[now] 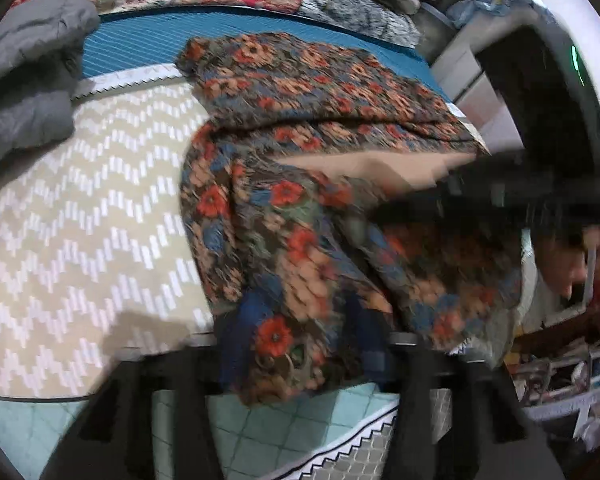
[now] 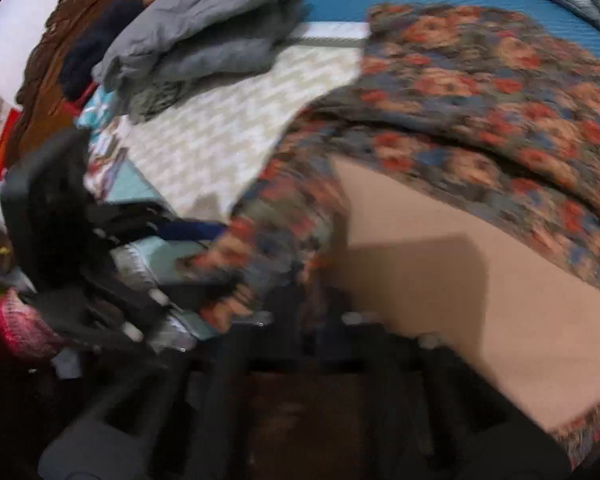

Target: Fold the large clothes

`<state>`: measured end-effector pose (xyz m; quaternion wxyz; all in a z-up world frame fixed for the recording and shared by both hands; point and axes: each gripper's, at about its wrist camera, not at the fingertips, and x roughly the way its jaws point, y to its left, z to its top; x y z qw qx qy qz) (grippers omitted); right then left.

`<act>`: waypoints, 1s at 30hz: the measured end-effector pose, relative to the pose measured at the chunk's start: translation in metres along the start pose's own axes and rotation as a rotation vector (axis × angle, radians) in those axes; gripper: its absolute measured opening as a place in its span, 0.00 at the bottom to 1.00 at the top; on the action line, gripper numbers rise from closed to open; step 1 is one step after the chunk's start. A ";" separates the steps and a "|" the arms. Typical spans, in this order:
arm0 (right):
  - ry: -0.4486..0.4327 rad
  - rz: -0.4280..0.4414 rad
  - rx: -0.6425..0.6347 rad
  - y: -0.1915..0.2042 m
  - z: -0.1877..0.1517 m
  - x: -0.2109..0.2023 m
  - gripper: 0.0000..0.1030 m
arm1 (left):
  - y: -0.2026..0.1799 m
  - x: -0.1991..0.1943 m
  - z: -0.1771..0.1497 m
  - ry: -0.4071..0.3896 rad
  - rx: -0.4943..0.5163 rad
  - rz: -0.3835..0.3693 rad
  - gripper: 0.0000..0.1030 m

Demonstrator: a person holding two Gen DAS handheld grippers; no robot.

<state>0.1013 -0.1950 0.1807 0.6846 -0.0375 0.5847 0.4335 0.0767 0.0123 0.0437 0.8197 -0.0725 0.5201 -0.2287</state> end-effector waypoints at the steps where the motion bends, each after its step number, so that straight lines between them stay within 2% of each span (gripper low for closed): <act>1: -0.046 0.047 -0.049 0.013 0.012 -0.009 0.03 | 0.001 -0.003 -0.003 -0.011 -0.006 -0.014 0.25; 4: -0.208 0.164 -0.223 0.052 0.043 -0.030 0.03 | 0.013 -0.040 -0.017 -0.168 -0.053 -0.048 0.26; 6: -0.236 0.168 -0.296 0.063 0.055 -0.018 0.03 | 0.030 -0.058 -0.023 -0.227 -0.126 -0.068 0.26; 7: -0.224 0.113 -0.329 0.063 0.061 -0.001 0.03 | 0.036 -0.058 -0.025 -0.227 -0.147 -0.057 0.26; 8: -0.190 0.014 -0.340 0.058 0.066 0.022 0.03 | 0.043 -0.051 -0.025 -0.205 -0.171 -0.008 0.26; 10: -0.069 -0.255 -0.262 0.025 0.074 0.077 0.03 | 0.052 -0.032 -0.025 -0.130 -0.196 0.048 0.26; 11: -0.038 -0.303 -0.219 0.015 0.073 0.089 0.03 | 0.057 -0.019 -0.025 -0.076 -0.210 0.049 0.26; 12: -0.040 -0.295 -0.149 -0.001 0.067 0.088 0.03 | 0.060 -0.012 -0.024 -0.043 -0.220 0.046 0.26; 13: -0.069 -0.264 -0.113 -0.007 0.062 0.081 0.06 | 0.061 -0.011 -0.024 -0.034 -0.228 0.041 0.25; 14: -0.141 -0.207 -0.058 -0.016 0.052 0.059 0.11 | 0.060 -0.016 -0.022 -0.044 -0.229 0.044 0.23; 17: -0.363 -0.136 0.050 -0.035 0.006 -0.018 0.33 | 0.058 -0.025 -0.012 -0.061 -0.214 0.051 0.17; 19: -0.466 -0.180 0.109 -0.050 -0.030 -0.068 0.35 | 0.063 -0.026 -0.004 -0.064 -0.216 0.066 0.09; 21: -0.525 -0.325 0.199 -0.086 -0.070 -0.116 0.35 | 0.067 -0.023 0.009 -0.069 -0.215 0.092 0.05; 24: -0.490 -0.592 0.361 -0.150 -0.122 -0.165 0.36 | 0.071 -0.015 0.027 -0.064 -0.231 0.083 0.00; 25: -0.478 -0.633 0.397 -0.164 -0.130 -0.171 0.36 | 0.072 -0.012 0.032 -0.057 -0.234 0.084 0.00; 26: -0.460 -0.661 0.442 -0.184 -0.143 -0.177 0.38 | 0.071 -0.008 0.038 -0.046 -0.233 0.083 0.00; 27: -0.434 -0.678 0.473 -0.201 -0.151 -0.178 0.45 | 0.071 -0.003 0.042 -0.033 -0.226 0.087 0.00; 28: -0.407 -0.690 0.487 -0.214 -0.161 -0.179 0.47 | 0.069 0.003 0.045 -0.022 -0.217 0.095 0.00; 29: -0.353 -0.696 0.494 -0.227 -0.162 -0.168 0.47 | 0.064 0.010 0.047 -0.012 -0.199 0.109 0.00; 30: -0.304 -0.684 0.492 -0.236 -0.164 -0.157 0.37 | 0.060 0.015 0.049 -0.012 -0.181 0.122 0.00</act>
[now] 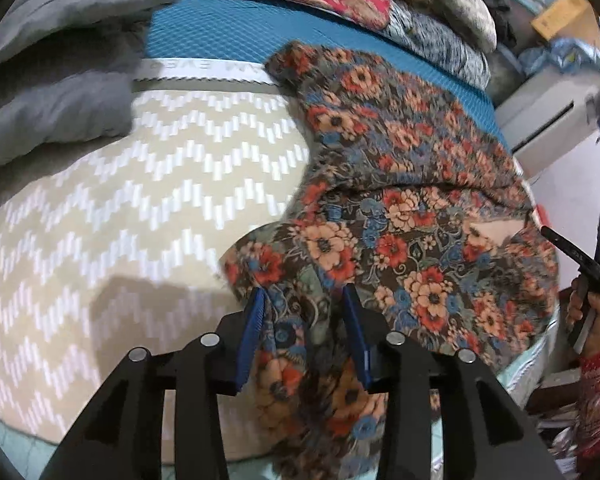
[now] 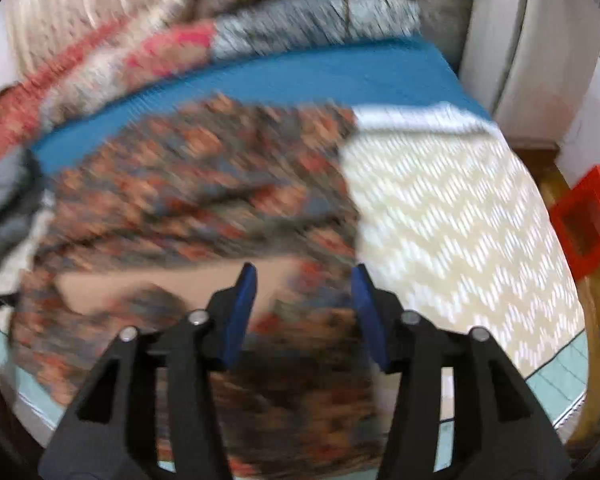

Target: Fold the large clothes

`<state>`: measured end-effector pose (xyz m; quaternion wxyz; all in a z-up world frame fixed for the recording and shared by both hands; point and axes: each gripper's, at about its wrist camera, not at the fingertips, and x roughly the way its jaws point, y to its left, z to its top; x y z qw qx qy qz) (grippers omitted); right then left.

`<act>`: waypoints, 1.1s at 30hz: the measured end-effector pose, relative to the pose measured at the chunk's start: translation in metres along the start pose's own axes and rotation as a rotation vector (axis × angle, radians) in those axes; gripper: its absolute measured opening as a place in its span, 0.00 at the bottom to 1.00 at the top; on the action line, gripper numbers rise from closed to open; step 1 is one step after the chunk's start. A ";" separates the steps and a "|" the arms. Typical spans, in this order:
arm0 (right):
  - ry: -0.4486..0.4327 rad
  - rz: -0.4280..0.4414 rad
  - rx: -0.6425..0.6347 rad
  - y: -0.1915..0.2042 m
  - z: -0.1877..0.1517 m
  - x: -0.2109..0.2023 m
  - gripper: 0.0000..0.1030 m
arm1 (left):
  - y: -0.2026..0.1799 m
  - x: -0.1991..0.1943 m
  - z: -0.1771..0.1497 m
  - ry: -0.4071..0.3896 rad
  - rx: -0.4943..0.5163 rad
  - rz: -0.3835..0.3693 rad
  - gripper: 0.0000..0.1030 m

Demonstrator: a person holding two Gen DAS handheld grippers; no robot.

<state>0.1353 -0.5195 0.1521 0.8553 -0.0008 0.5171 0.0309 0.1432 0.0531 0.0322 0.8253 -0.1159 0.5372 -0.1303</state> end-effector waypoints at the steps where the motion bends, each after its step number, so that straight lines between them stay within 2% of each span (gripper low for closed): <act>1: 0.024 0.006 -0.010 0.001 -0.007 0.007 0.18 | -0.006 0.002 0.001 -0.008 0.019 0.017 0.03; 2: 0.015 0.015 0.000 -0.003 -0.009 0.010 0.02 | -0.012 0.003 0.001 -0.026 0.043 0.047 0.11; 3: -0.049 0.042 0.044 -0.008 -0.010 0.001 0.02 | -0.016 0.002 0.002 -0.035 0.054 0.056 0.20; 4: -0.151 0.071 0.109 -0.018 -0.012 -0.015 0.02 | -0.018 -0.003 0.002 -0.047 0.052 0.053 0.23; 5: -0.298 0.138 0.225 -0.041 -0.018 -0.037 0.02 | -0.020 -0.014 0.002 -0.089 0.044 0.041 0.23; 6: -0.382 0.194 0.319 -0.060 -0.025 -0.048 0.02 | -0.022 -0.025 0.002 -0.134 0.043 0.027 0.23; 7: -0.427 0.216 0.401 -0.076 -0.032 -0.050 0.02 | -0.024 -0.033 0.002 -0.175 0.041 0.006 0.23; 8: -0.406 0.197 0.447 -0.086 -0.034 -0.041 0.02 | -0.027 -0.033 0.004 -0.195 0.035 -0.002 0.23; 9: -0.351 0.162 0.442 -0.087 -0.033 -0.028 0.02 | -0.028 -0.031 0.006 -0.209 0.031 0.004 0.23; 10: -0.282 0.118 0.415 -0.083 -0.032 -0.012 0.02 | -0.029 -0.024 0.009 -0.210 0.033 0.030 0.23; 11: -0.192 0.069 0.378 -0.076 -0.031 0.008 0.03 | -0.030 -0.009 0.013 -0.186 0.050 0.090 0.23; 12: -0.176 0.053 0.355 -0.076 -0.032 0.015 0.07 | -0.031 0.006 0.016 -0.146 0.069 0.135 0.22; 13: -0.199 0.047 0.355 -0.076 -0.034 0.012 0.09 | -0.028 0.024 0.017 -0.088 0.071 0.155 0.20; 15: -0.237 0.046 0.426 -0.082 -0.037 -0.002 0.37 | -0.027 0.022 0.017 -0.099 0.060 0.165 0.17; 16: -0.277 0.090 0.458 -0.086 -0.040 -0.014 0.42 | -0.029 0.019 0.018 -0.097 0.057 0.170 0.17; 17: -0.305 0.112 0.457 -0.085 -0.039 -0.026 0.43 | -0.029 0.014 0.019 -0.094 0.057 0.173 0.16; 20: -0.351 0.159 0.376 -0.071 -0.051 -0.056 0.43 | -0.022 -0.005 0.019 -0.091 0.034 0.170 0.14; 22: -0.352 0.177 0.364 -0.059 -0.063 -0.063 0.43 | -0.012 -0.023 0.012 -0.094 -0.008 0.132 0.07; 24: -0.322 0.192 0.378 -0.053 -0.082 -0.064 0.43 | -0.001 -0.034 0.001 -0.078 -0.048 0.089 0.00; 28: -0.205 0.184 0.351 -0.038 -0.110 -0.048 0.43 | 0.005 -0.040 -0.030 -0.014 -0.123 -0.048 0.00; 29: -0.171 0.214 0.354 -0.034 -0.113 -0.041 0.34 | 0.003 -0.037 -0.037 0.005 -0.136 -0.079 0.00; 30: -0.172 0.220 0.348 -0.030 -0.115 -0.041 0.15 | -0.001 -0.033 -0.040 0.015 -0.142 -0.092 0.00; 31: -0.202 0.218 0.338 -0.026 -0.114 -0.049 0.14 | -0.009 -0.026 -0.044 0.026 -0.120 -0.084 0.00; 32: -0.240 0.223 0.342 -0.024 -0.110 -0.059 0.11 | -0.020 -0.018 -0.045 0.029 -0.083 -0.041 0.02; 33: -0.285 0.228 0.348 -0.025 -0.108 -0.073 0.11 | -0.026 -0.017 -0.047 0.032 -0.050 0.011 0.27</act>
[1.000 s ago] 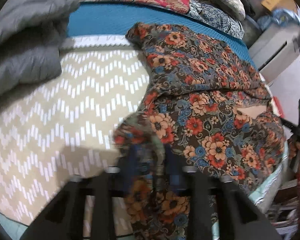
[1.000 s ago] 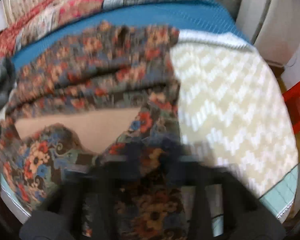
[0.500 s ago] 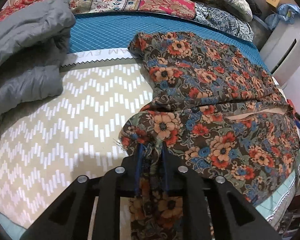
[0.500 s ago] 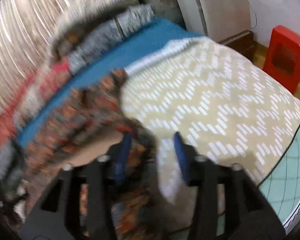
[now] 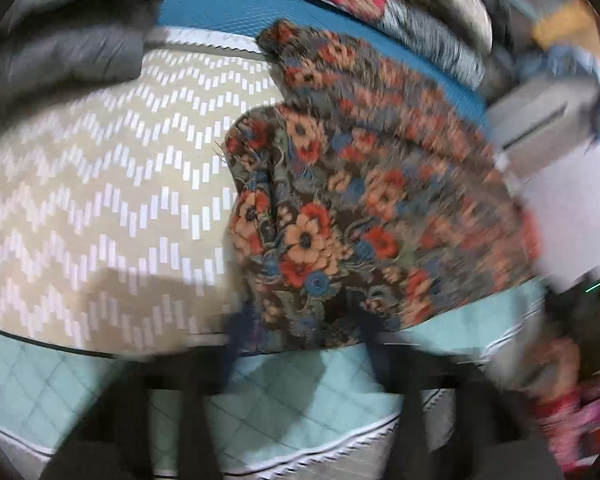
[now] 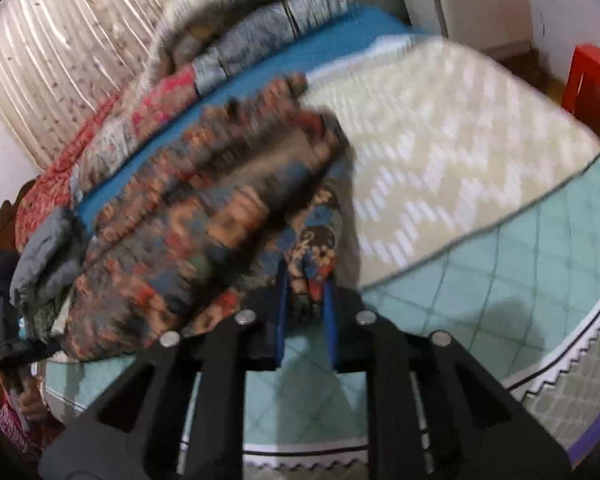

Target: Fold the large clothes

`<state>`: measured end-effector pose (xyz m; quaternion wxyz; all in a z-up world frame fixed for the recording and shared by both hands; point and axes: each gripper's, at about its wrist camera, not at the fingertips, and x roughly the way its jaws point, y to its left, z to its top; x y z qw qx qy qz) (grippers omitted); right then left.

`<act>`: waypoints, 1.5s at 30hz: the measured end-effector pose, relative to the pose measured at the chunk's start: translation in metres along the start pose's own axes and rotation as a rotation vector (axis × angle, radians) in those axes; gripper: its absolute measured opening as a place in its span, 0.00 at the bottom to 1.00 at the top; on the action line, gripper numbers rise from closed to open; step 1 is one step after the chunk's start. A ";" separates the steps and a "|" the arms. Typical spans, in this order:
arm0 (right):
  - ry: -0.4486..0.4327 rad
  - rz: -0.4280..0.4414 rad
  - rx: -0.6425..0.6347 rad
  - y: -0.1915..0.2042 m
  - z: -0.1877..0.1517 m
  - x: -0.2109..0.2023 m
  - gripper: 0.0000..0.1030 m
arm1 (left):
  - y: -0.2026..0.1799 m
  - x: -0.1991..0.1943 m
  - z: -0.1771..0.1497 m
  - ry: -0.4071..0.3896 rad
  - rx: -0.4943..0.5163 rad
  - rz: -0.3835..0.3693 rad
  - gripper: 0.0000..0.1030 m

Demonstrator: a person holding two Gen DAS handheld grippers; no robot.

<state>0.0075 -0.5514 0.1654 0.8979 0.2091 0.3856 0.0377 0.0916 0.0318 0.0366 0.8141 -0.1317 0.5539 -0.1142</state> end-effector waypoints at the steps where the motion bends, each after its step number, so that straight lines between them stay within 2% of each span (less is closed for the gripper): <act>1: -0.038 0.001 -0.006 0.004 0.004 -0.013 0.10 | -0.001 -0.003 -0.001 -0.005 0.009 0.011 0.27; 2: -0.070 -0.004 -0.023 0.008 0.009 -0.029 0.08 | 0.003 -0.013 0.000 -0.027 -0.008 -0.002 0.28; 4: -0.079 -0.023 -0.060 0.013 0.009 -0.045 0.08 | 0.012 -0.037 -0.001 -0.074 -0.026 -0.010 0.28; 7: 0.019 -0.106 -0.077 0.004 -0.011 -0.035 0.08 | 0.024 -0.049 -0.008 -0.079 -0.040 -0.010 0.28; 9: 0.128 -0.200 -0.046 -0.019 -0.036 -0.007 0.08 | 0.027 -0.032 -0.015 -0.032 -0.037 0.013 0.28; 10: 0.166 -0.263 -0.016 -0.035 -0.050 0.008 0.02 | 0.028 -0.015 -0.019 -0.009 -0.019 0.059 0.28; 11: 0.135 -0.236 0.009 -0.043 -0.055 0.007 0.00 | 0.029 -0.003 -0.022 0.000 0.000 0.092 0.28; 13: 0.086 -0.155 0.149 -0.060 -0.055 -0.008 0.00 | 0.029 0.005 -0.026 -0.016 0.024 0.106 0.27; 15: 0.051 -0.182 0.168 -0.063 -0.046 -0.025 0.05 | 0.023 -0.003 -0.025 -0.016 0.020 0.099 0.26; 17: 0.011 -0.161 0.121 -0.053 -0.030 -0.041 0.05 | 0.018 -0.017 -0.024 -0.014 0.045 0.089 0.24; 20: -0.010 -0.083 -0.050 -0.006 0.005 -0.044 0.06 | 0.018 -0.043 -0.019 -0.065 0.039 0.060 0.22; 22: 0.025 -0.053 -0.153 0.026 0.020 -0.028 0.30 | 0.016 -0.051 -0.009 -0.095 0.037 0.060 0.18; 23: 0.067 -0.052 -0.226 0.045 0.027 -0.009 0.48 | 0.013 -0.051 -0.004 -0.101 0.043 0.065 0.18; 24: 0.111 -0.061 -0.293 0.060 0.029 0.011 0.51 | 0.010 -0.052 0.000 -0.105 0.047 0.074 0.17; 27: 0.211 -0.162 -0.447 0.083 0.029 0.069 0.51 | 0.006 -0.044 0.016 -0.104 0.044 0.067 0.15; 30: 0.371 -0.201 -0.446 0.076 0.017 0.115 0.51 | 0.001 -0.021 0.027 -0.052 0.070 0.075 0.14; 31: 0.372 -0.207 -0.455 0.075 0.011 0.117 0.51 | -0.002 -0.011 0.029 -0.037 0.078 0.083 0.14; 32: 0.350 -0.211 -0.507 0.081 0.005 0.113 0.39 | 0.000 -0.006 0.028 -0.030 0.080 0.089 0.14; 33: 0.344 -0.214 -0.532 0.084 0.003 0.110 0.14 | -0.001 0.000 0.029 -0.024 0.081 0.096 0.15; 34: 0.331 -0.221 -0.540 0.084 0.002 0.106 0.04 | -0.001 0.006 0.029 -0.020 0.081 0.095 0.15; 36: 0.273 -0.172 -0.506 0.084 0.010 0.090 0.04 | -0.001 0.014 0.029 -0.018 0.082 0.099 0.17; 37: 0.240 -0.154 -0.498 0.085 0.016 0.083 0.04 | -0.001 0.014 0.029 -0.030 0.087 0.106 0.25; 39: 0.136 -0.091 -0.450 0.083 0.036 0.066 0.04 | -0.004 0.007 0.029 -0.080 0.104 0.124 0.29; 41: 0.074 -0.063 -0.413 0.089 0.052 0.070 0.04 | -0.002 0.002 0.032 -0.114 0.096 0.144 0.30; 42: 0.080 -0.064 -0.401 0.090 0.055 0.081 0.04 | -0.001 0.003 0.035 -0.115 0.087 0.156 0.30; 44: 0.145 -0.093 -0.399 0.089 0.052 0.110 0.04 | 0.001 0.013 0.039 -0.097 0.079 0.203 0.30; 45: 0.235 -0.131 -0.409 0.082 0.042 0.138 0.09 | 0.002 0.021 0.039 -0.084 0.086 0.227 0.30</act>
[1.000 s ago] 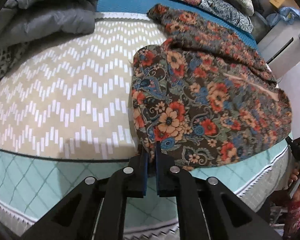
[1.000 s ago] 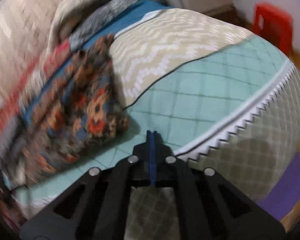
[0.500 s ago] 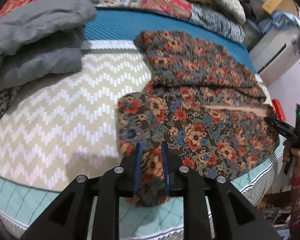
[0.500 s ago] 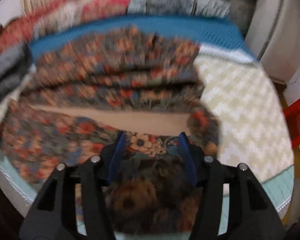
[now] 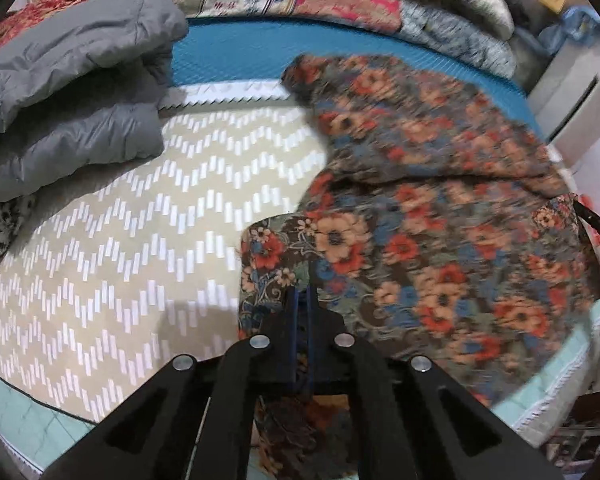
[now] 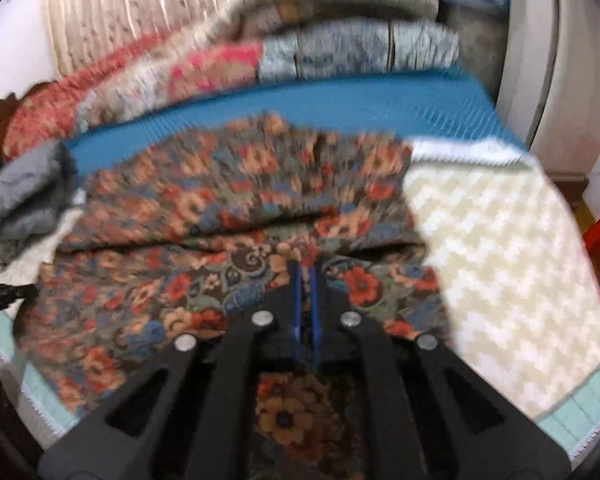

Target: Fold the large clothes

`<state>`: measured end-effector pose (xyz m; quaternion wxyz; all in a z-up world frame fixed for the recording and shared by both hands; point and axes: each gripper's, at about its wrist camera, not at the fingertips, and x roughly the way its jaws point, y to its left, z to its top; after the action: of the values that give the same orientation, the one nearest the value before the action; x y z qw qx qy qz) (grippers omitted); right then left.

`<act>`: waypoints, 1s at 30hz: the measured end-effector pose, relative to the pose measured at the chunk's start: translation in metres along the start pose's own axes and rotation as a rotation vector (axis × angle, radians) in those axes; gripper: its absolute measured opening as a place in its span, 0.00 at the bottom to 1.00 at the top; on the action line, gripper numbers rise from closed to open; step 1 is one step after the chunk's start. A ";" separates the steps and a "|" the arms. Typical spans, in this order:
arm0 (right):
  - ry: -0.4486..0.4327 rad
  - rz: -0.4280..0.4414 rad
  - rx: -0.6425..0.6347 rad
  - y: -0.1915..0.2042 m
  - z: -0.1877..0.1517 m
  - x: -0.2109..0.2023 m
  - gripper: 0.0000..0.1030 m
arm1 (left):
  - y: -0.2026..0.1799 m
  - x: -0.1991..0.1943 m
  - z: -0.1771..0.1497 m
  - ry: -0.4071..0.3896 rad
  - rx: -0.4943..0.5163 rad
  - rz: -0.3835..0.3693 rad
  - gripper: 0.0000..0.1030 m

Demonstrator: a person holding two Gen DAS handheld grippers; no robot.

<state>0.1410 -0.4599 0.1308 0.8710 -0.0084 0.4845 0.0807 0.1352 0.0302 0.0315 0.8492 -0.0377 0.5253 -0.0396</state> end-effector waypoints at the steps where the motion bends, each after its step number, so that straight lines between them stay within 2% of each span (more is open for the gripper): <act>1: 0.011 0.016 0.003 -0.004 -0.009 0.014 0.09 | -0.001 0.008 -0.001 0.017 0.013 0.017 0.30; 2: -0.065 0.038 0.020 -0.010 -0.016 0.006 0.09 | -0.003 0.013 -0.001 0.011 0.031 0.036 0.30; 4: -0.055 0.084 0.089 -0.021 -0.017 -0.006 0.13 | -0.006 0.009 0.000 0.000 0.045 0.049 0.30; 6: -0.050 0.123 0.161 -0.032 -0.022 -0.026 0.38 | -0.002 -0.003 0.002 -0.018 0.025 0.037 0.30; 7: -0.063 0.110 0.173 -0.033 -0.026 -0.034 0.41 | 0.001 -0.011 0.003 -0.038 0.008 0.032 0.30; 9: -0.129 0.111 0.182 -0.038 -0.035 -0.065 0.42 | 0.011 -0.033 0.006 -0.107 -0.055 -0.002 0.30; 11: -0.170 0.148 0.210 -0.041 -0.037 -0.081 0.42 | 0.015 -0.051 0.009 -0.155 -0.103 -0.054 0.30; 13: -0.187 0.188 0.216 -0.035 -0.039 -0.085 0.42 | 0.003 -0.060 0.011 -0.179 -0.080 -0.104 0.30; 16: -0.141 0.223 0.190 -0.011 -0.039 -0.069 0.42 | -0.033 -0.053 0.006 -0.157 0.051 -0.140 0.30; 18: -0.039 0.180 0.171 -0.003 -0.048 -0.045 0.42 | -0.054 -0.034 -0.002 -0.121 0.142 -0.127 0.30; 19: 0.033 0.146 0.163 -0.002 -0.052 -0.028 0.42 | -0.059 -0.021 -0.005 -0.100 0.171 -0.093 0.30; 20: 0.031 0.158 0.165 -0.005 -0.053 -0.026 0.41 | -0.059 -0.001 -0.008 -0.059 0.196 -0.016 0.30; 21: 0.039 0.164 0.174 -0.005 -0.048 -0.030 0.40 | -0.054 0.014 -0.011 -0.022 0.194 0.031 0.30; 22: 0.058 0.156 0.188 -0.005 -0.037 -0.039 0.40 | -0.046 0.018 -0.013 -0.024 0.172 0.005 0.30; 23: 0.038 0.168 0.183 -0.004 -0.027 -0.049 0.40 | -0.036 0.010 -0.013 -0.041 0.124 -0.038 0.30; 25: -0.024 0.208 0.148 0.002 0.000 -0.068 0.40 | -0.024 -0.005 -0.008 -0.056 0.053 -0.050 0.30; 28: -0.068 0.226 0.076 0.024 0.063 -0.071 0.41 | -0.019 -0.034 -0.001 -0.151 -0.027 -0.164 0.30; 30: -0.066 0.214 0.024 0.043 0.113 -0.051 0.44 | -0.035 -0.042 0.004 -0.188 0.003 -0.212 0.30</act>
<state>0.2035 -0.4133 0.2364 0.8730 0.0563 0.4545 0.1679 0.1195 0.0001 0.0744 0.8858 -0.0953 0.4364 -0.1261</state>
